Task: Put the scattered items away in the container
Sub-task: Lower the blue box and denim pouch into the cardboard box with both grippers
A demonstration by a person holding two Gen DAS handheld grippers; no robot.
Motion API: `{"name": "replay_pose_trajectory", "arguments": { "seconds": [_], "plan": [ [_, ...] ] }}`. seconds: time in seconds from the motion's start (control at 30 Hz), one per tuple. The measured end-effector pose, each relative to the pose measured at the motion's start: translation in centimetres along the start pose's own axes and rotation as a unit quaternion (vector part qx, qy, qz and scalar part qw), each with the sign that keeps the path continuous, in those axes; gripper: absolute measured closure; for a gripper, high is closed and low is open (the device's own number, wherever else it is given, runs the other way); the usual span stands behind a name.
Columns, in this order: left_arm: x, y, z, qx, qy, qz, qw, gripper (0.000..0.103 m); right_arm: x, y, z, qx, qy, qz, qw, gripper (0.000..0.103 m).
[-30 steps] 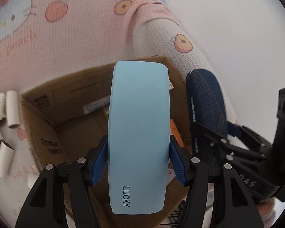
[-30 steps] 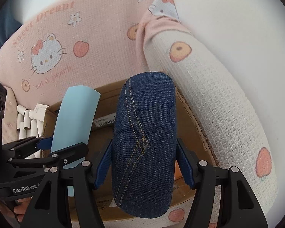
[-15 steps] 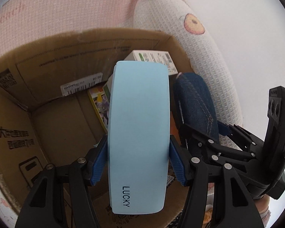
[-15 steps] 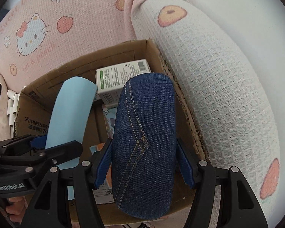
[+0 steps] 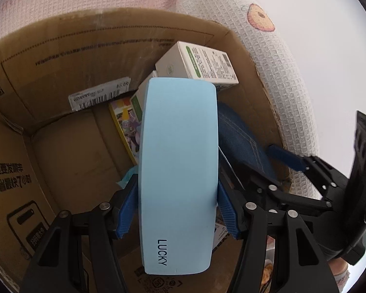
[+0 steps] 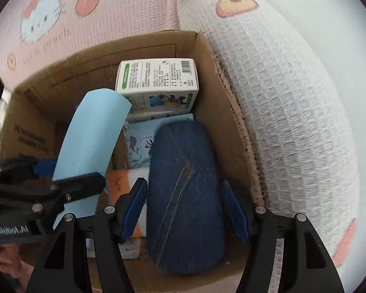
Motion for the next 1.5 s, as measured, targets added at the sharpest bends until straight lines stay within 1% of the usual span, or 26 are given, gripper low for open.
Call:
{"name": "replay_pose_trajectory", "arguments": {
  "seconds": [0.1, 0.23, 0.27, 0.3, 0.37, 0.47, 0.5, 0.53, 0.57, 0.63, 0.67, 0.7, 0.73, 0.8, 0.87, 0.93, 1.03, 1.13, 1.27, 1.37, 1.5],
  "plan": [
    [0.4, 0.0, 0.2, 0.003, 0.005, -0.004, 1.0000, 0.039, 0.5, -1.2, 0.3, 0.043, -0.002, -0.018, 0.999, 0.041],
    [0.9, -0.3, 0.2, 0.005, 0.006, -0.007, 0.9999, 0.039, 1.3, -2.4, 0.2, 0.060, 0.004, -0.023, 0.998, 0.041],
    [1.1, -0.4, 0.1, 0.003, 0.003, -0.006, 1.0000, 0.039, 1.5, -2.5, 0.1, 0.056, 0.006, -0.023, 0.998, 0.044],
    [1.1, -0.6, -0.1, 0.003, -0.003, -0.004, 1.0000, 0.039, 1.6, -2.5, 0.0, 0.051, 0.013, -0.022, 0.998, 0.055],
    [1.1, -0.9, -0.5, 0.008, -0.015, -0.004, 0.9999, 0.039, 2.0, -2.3, -0.2, 0.025, 0.035, -0.020, 0.999, 0.068],
    [0.8, -0.8, -0.3, 0.016, -0.024, -0.008, 0.9996, 0.039, 2.2, -1.6, -0.6, -0.039, 0.083, -0.007, 0.996, 0.070],
    [0.6, -0.6, -0.2, 0.015, -0.027, -0.009, 0.9995, 0.039, 2.3, -1.3, -0.8, -0.056, 0.093, -0.005, 0.994, 0.071],
    [0.4, -0.5, -0.1, 0.016, -0.031, -0.009, 0.9994, 0.039, 2.3, -0.9, -0.9, -0.062, 0.096, -0.006, 0.993, 0.071],
    [-0.1, -0.4, -0.2, 0.015, -0.034, -0.009, 0.9993, 0.039, 2.4, -0.6, -0.9, -0.058, 0.093, -0.007, 0.994, 0.071],
    [-0.5, 0.1, -0.3, 0.011, -0.047, -0.009, 0.9988, 0.039, 2.3, -0.2, -0.8, -0.041, 0.081, -0.007, 0.996, 0.071],
    [-0.6, 0.2, -0.5, 0.012, -0.054, -0.010, 0.9984, 0.039, 2.4, 0.0, -0.6, -0.028, 0.076, -0.010, 0.997, 0.071],
    [-0.6, 0.3, -0.5, 0.015, -0.061, -0.015, 0.9979, 0.039, 2.6, 0.3, -0.1, -0.003, 0.070, -0.018, 0.997, 0.071],
    [-0.5, 0.6, -0.5, 0.020, -0.066, -0.022, 0.9974, 0.039, 2.7, 0.6, 0.2, 0.004, 0.069, -0.022, 0.997, 0.071],
    [0.1, 1.0, -0.5, 0.026, -0.069, -0.035, 0.9967, 0.039, 3.0, 1.0, 0.6, -0.009, 0.088, -0.025, 0.996, 0.071],
    [0.2, 1.3, -0.2, 0.025, -0.073, -0.038, 0.9963, 0.039, 3.4, 1.1, 1.0, -0.025, 0.109, -0.020, 0.994, 0.071],
    [0.3, 1.3, 0.0, 0.020, -0.072, -0.037, 0.9965, 0.039, 3.8, 1.0, 1.1, -0.027, 0.109, -0.021, 0.993, 0.071],
    [0.2, 1.3, 0.4, 0.016, -0.079, -0.035, 0.9961, 0.039, 4.6, 0.5, 1.4, -0.018, 0.112, -0.024, 0.993, 0.071],
    [-0.1, 1.5, 0.7, 0.013, -0.096, -0.034, 0.9947, 0.039, 4.9, -0.8, 0.9, -0.033, 0.118, -0.009, 0.992, 0.071],
    [0.1, 1.8, 0.6, 0.009, -0.137, -0.041, 0.9897, 0.039, 4.1, -3.0, 0.1, -0.022, 0.115, 0.011, 0.993, 0.071],
    [0.0, 1.8, 0.6, 0.017, -0.161, -0.041, 0.9860, 0.039, 3.8, -4.1, -0.6, -0.042, 0.117, 0.027, 0.992, 0.070],
    [-0.2, 1.8, 1.2, 0.044, -0.177, -0.047, 0.9821, 0.039, 3.8, -4.3, -1.5, -0.063, 0.122, 0.036, 0.990, 0.070]
  ]
}}
Point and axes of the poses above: each gripper's, at about its wrist camera, not at the fingertips, and y roughly the way its jaws point, z to its right, x to its underside, the point moved 8 cm from there along y, roughly the way its jaws point, and after that the axes turned 15 degrees about -y, right-handed, at the moved point
